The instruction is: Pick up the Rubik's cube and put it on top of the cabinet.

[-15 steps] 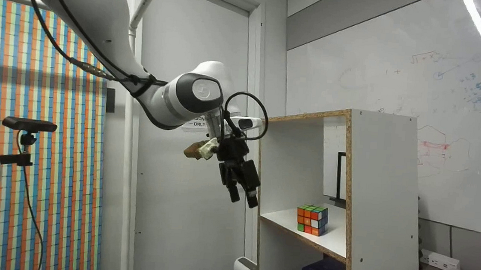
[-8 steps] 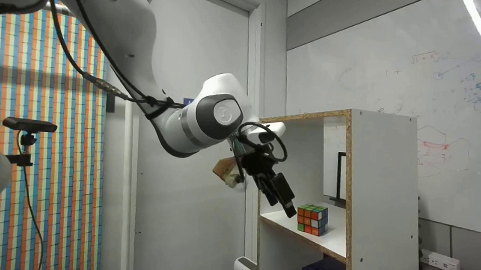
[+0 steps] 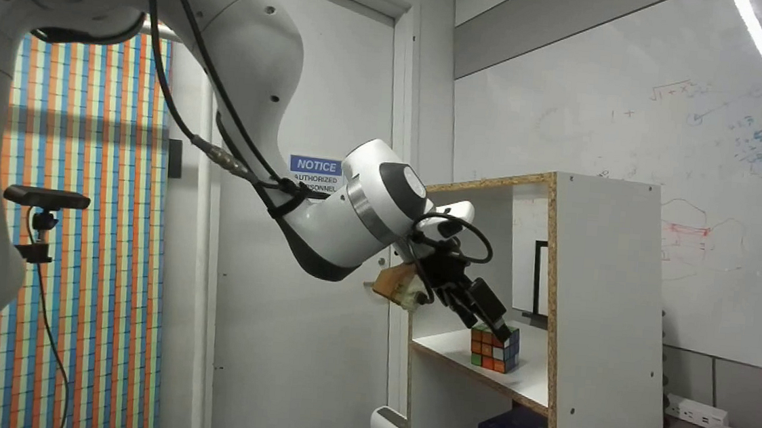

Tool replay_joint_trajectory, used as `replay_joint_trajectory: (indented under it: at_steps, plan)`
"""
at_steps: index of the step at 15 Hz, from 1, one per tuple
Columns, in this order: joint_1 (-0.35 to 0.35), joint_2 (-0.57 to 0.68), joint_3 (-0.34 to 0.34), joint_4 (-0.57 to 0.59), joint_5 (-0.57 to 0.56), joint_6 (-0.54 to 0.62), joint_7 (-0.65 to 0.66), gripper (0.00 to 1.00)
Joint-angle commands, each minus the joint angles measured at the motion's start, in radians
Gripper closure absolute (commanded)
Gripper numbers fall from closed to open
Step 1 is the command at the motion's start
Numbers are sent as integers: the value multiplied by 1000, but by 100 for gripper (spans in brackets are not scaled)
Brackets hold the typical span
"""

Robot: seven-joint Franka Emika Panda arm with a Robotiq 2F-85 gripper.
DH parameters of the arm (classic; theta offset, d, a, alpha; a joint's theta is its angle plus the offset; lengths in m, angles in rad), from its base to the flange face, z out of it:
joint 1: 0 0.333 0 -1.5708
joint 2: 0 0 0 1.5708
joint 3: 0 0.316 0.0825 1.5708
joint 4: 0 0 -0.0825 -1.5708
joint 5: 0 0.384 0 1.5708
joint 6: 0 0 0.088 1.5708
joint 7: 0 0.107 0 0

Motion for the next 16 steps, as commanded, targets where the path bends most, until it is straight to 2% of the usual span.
replay_joint_trajectory:
  at_steps: [1,6,7,8,12,16]
  plan:
    - [25,86,-8,107,-144,39,153,0]
    - [34,174,-13,151,-189,39,219,0]
    - [35,186,-17,157,-202,42,236,25]
    - [38,195,-21,162,-219,41,251,26]
    - [32,158,-14,125,-238,55,276,57]
    - [16,19,14,-40,-191,38,212,59]
